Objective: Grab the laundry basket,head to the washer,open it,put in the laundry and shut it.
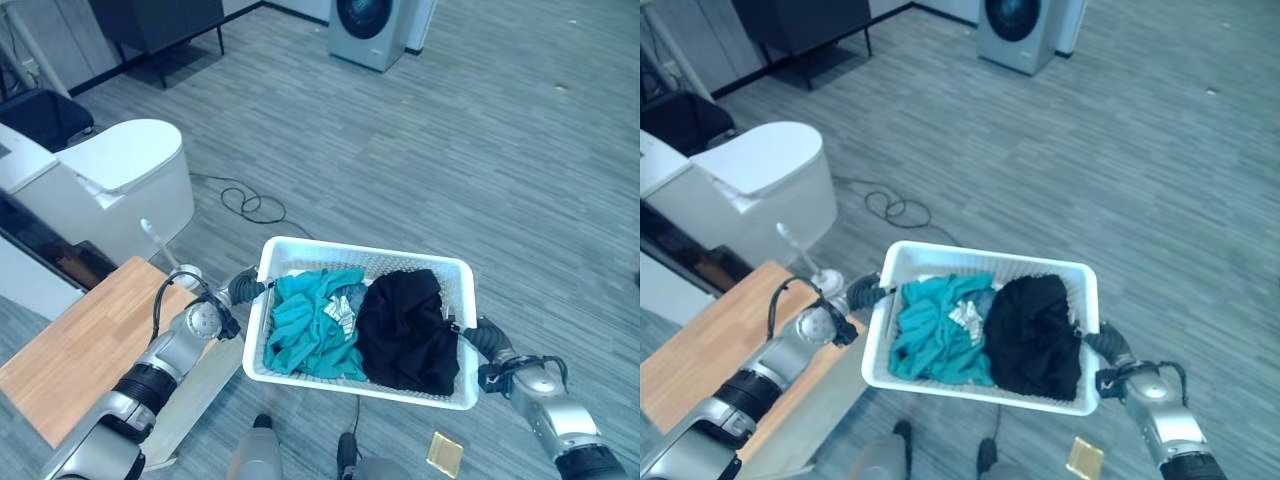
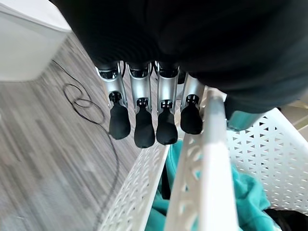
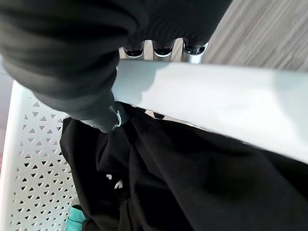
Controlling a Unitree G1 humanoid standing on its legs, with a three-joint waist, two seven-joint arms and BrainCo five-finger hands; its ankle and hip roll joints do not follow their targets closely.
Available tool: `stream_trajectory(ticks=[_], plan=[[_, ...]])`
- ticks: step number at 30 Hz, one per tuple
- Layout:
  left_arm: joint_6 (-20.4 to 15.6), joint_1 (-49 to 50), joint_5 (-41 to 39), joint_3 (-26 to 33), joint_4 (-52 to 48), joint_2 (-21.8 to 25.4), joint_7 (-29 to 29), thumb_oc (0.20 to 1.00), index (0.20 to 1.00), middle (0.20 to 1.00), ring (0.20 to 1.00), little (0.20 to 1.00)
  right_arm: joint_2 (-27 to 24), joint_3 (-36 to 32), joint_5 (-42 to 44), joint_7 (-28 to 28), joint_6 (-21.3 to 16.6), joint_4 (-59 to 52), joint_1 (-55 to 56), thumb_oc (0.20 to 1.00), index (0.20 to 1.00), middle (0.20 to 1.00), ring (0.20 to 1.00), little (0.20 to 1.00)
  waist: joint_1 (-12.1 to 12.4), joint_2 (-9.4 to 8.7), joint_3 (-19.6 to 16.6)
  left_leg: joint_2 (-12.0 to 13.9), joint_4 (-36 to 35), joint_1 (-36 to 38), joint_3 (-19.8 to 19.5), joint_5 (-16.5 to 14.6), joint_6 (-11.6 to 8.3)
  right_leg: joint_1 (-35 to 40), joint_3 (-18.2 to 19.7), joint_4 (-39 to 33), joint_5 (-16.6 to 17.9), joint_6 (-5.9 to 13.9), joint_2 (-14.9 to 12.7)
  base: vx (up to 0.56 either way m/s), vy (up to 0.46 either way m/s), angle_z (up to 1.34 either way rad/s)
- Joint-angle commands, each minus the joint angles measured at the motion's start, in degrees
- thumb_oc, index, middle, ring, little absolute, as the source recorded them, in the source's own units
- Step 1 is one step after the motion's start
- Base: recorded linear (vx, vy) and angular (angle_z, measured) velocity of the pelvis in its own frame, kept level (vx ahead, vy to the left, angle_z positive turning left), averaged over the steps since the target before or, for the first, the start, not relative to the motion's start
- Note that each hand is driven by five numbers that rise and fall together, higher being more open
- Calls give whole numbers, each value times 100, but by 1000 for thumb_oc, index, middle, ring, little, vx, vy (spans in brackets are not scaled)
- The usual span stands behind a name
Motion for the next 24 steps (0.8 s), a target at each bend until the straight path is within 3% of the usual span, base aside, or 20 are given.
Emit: stream_trajectory(ticks=[1,6,8,10,11,12,13,14,15,16,17,18,20,21,24], plan=[[-35,-606,-91,563,436,307,343,200,200,200,200,200,-490,-467,606,394,-454,-646,-153,200,200,200,200,200,249,200,-485,-696,-1162,-506,-101,73,505,400,249,125,-515,164,546,213,-34,-18],[-36,-554,-217,571,519,307,374,200,200,200,200,200,-213,-47,577,327,-509,-285,-642,200,200,200,200,200,543,132,-552,-608,-2053,-943,9,358,434,810,552,311,-873,140,625,358,-16,-42],[-28,-408,-305,712,442,385,393,200,200,200,200,200,93,234,460,358,-471,-151,-898,200,200,200,200,200,723,119,-723,-469,-2006,-828,360,574,521,1112,695,475,-1039,180,594,569,91,-81],[-67,-334,-347,776,416,415,396,200,200,200,200,200,194,305,435,352,-484,-149,-921,200,200,200,200,200,796,61,-815,-471,-1854,-784,493,686,586,1198,764,666,-933,238,517,602,140,-100],[-77,-217,-370,808,378,483,382,200,200,200,200,200,357,357,385,379,-469,-183,-910,200,200,200,200,200,866,-109,-925,-715,-1613,-577,579,465,783,1058,682,1478,-155,596,263,585,146,-80],[-76,-215,-370,809,375,486,381,200,200,200,200,200,360,358,384,378,-469,-184,-911,200,200,200,200,200,881,-95,-939,-687,-1619,-590,585,478,780,1037,703,1472,-134,594,283,542,148,-91],[-68,-172,-364,813,359,496,380,200,200,200,200,200,425,406,324,419,-474,-143,-955,200,200,200,200,200,892,-115,-966,-792,-1560,-441,639,331,886,832,693,2187,486,896,189,375,133,-69],[-53,-133,-363,826,325,508,367,200,200,200,200,200,455,420,241,463,-425,-135,-961,200,200,200,200,200,853,-85,-990,-842,-1544,-243,692,188,983,650,641,2843,1024,1164,79,712,294,-36],[-4,-85,-399,831,324,486,383,200,200,200,200,200,564,533,99,458,-420,-41,-1069,200,200,200,200,200,748,113,-982,-841,-1587,187,639,-5,1190,241,482,4014,1592,1224,13,499,228,14],[-5,-81,-399,841,324,485,384,200,200,200,200,200,562,544,98,458,-425,-31,-1081,200,200,200,200,200,745,110,-977,-846,-1586,179,646,-2,1193,209,487,4070,1572,1222,7,495,242,35],[15,-100,-429,846,382,468,406,200,200,200,200,200,623,533,80,419,-437,43,-1099,200,200,200,200,200,678,234,-994,-822,-1661,431,597,-104,1249,-34,410,4352,1450,1103,70,511,182,50],[44,-225,-483,793,443,401,445,200,200,200,200,200,661,518,75,363,-451,113,-1131,200,200,200,200,200,415,402,-878,-874,-1825,981,336,-212,1266,-785,152,4715,785,877,-14,698,189,59],[44,-367,-520,716,512,347,456,200,200,200,200,200,635,502,100,351,-453,138,-1131,200,200,200,200,200,227,471,-834,-899,-1888,1177,115,-227,1216,-1070,48,4404,630,779,7,445,40,83],[64,-520,-539,603,552,300,439,200,200,200,200,200,588,455,147,311,-448,149,-1082,200,200,200,200,200,73,472,-798,-962,-1910,1382,-86,-294,1148,-1336,43,3959,442,715,60,359,-68,146],[81,-874,-508,394,693,188,443,200,200,200,200,200,446,268,282,252,-427,46,-960,200,200,200,200,200,-315,403,-773,-1085,-1963,1745,-507,-556,946,-1688,75,2186,396,722,-43,480,-136,170]])
